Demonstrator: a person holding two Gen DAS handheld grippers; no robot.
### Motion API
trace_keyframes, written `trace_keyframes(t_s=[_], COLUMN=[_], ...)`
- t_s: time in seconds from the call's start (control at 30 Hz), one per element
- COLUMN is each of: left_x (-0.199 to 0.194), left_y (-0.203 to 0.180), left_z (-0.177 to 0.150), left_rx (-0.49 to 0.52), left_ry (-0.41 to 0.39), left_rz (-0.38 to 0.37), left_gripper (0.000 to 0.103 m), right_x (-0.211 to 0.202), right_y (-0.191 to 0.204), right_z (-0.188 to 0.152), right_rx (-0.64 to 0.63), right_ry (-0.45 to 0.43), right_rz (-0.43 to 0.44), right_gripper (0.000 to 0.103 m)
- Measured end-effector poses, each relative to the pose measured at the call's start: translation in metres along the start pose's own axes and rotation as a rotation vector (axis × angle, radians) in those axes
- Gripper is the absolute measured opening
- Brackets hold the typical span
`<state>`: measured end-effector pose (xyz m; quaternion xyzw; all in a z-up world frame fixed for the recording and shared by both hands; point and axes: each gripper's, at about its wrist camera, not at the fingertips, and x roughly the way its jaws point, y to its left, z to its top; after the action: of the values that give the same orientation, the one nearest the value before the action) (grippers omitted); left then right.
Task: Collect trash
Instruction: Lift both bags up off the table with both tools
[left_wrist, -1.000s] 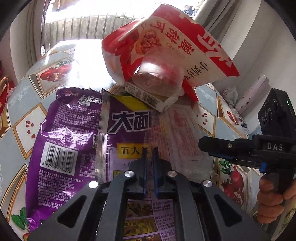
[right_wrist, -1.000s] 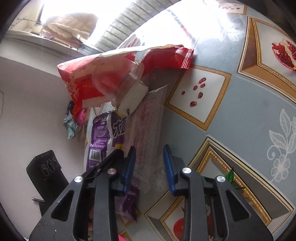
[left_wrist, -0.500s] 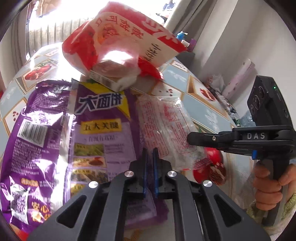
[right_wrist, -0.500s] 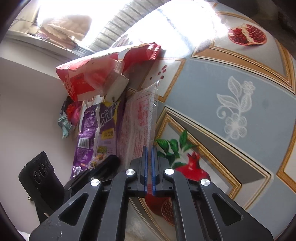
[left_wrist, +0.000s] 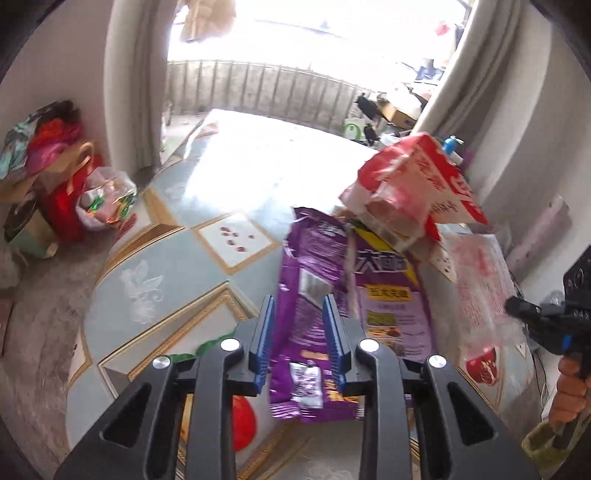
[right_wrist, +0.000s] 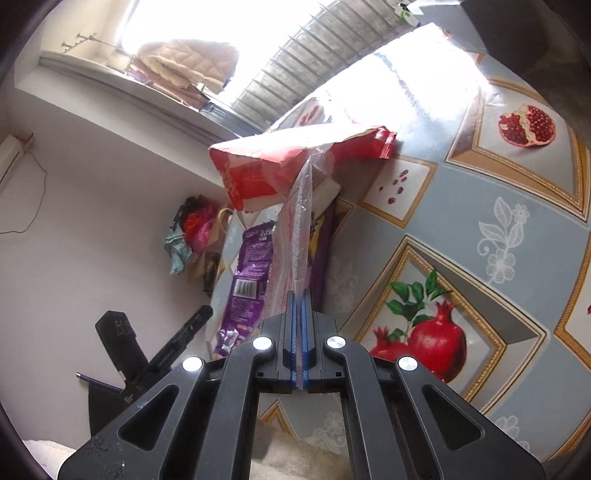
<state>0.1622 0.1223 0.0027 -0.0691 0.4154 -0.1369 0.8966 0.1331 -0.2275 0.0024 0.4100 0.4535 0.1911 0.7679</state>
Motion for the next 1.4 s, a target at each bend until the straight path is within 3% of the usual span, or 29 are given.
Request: trace_keyframes(t_s=[0.1,0.17,0.3,0.4,0.5,0.7,0.93,1.1,1.17,1.23,1.33,1.4], left_x=[0.014,0.025,0.046,0.046,0.044,0.047,0.035,0.043,0.047,0.050,0.050,0.051], left_y=[0.022,0.029,0.034,0.034,0.031,0.021,0.040,0.041,0.040,0.037,0.021,0.012], left_z=[-0.001,-0.001,0.002,0.002,0.002,-0.005,0.000,-0.003,-0.004,-0.006,-0.007,-0.008], left_rx=[-0.076,-0.128,-0.222,-0.277,-0.299,-0.225,-0.380,-0.426,-0.437,-0.409,-0.265,-0.188], left_ry=[0.056,0.099,0.164,0.188,0.180,0.189,0.116,0.135,0.149,0.158,0.163,0.162], left_rz=[0.030,-0.006,-0.117,-0.251,-0.326,-0.276,-0.527,-0.584,-0.581,-0.529,-0.345,-0.272], left_gripper=[0.030,0.031,0.033,0.033,0.033,0.033,0.032,0.031,0.031,0.030,0.027,0.025], right_x=[0.025,0.045,0.072,0.074,0.077,0.072,0.060,0.059,0.058,0.058,0.058,0.058], right_y=[-0.003,-0.005,-0.008,-0.002,0.002,-0.003,-0.006,-0.006,-0.005,-0.004,-0.004,-0.004], right_z=[-0.005,-0.014,-0.025,-0.024,-0.022,-0.028,-0.030,-0.031,-0.032,-0.032,-0.032,-0.032], right_rx=[-0.001,0.000,0.001,-0.024,-0.032,-0.029,-0.047,-0.039,-0.043,-0.044,-0.041,-0.041], right_ry=[0.073,0.131,0.197,0.196,0.195,0.191,0.188,0.185,0.184,0.185,0.185,0.185], right_rz=[-0.007,-0.034,-0.090,-0.109,-0.115,-0.102,-0.117,-0.112,-0.115,-0.116,-0.114,-0.114], right_gripper=[0.000,0.000,0.000,0.000,0.000,0.000,0.000,0.000,0.000,0.000,0.000,0.000])
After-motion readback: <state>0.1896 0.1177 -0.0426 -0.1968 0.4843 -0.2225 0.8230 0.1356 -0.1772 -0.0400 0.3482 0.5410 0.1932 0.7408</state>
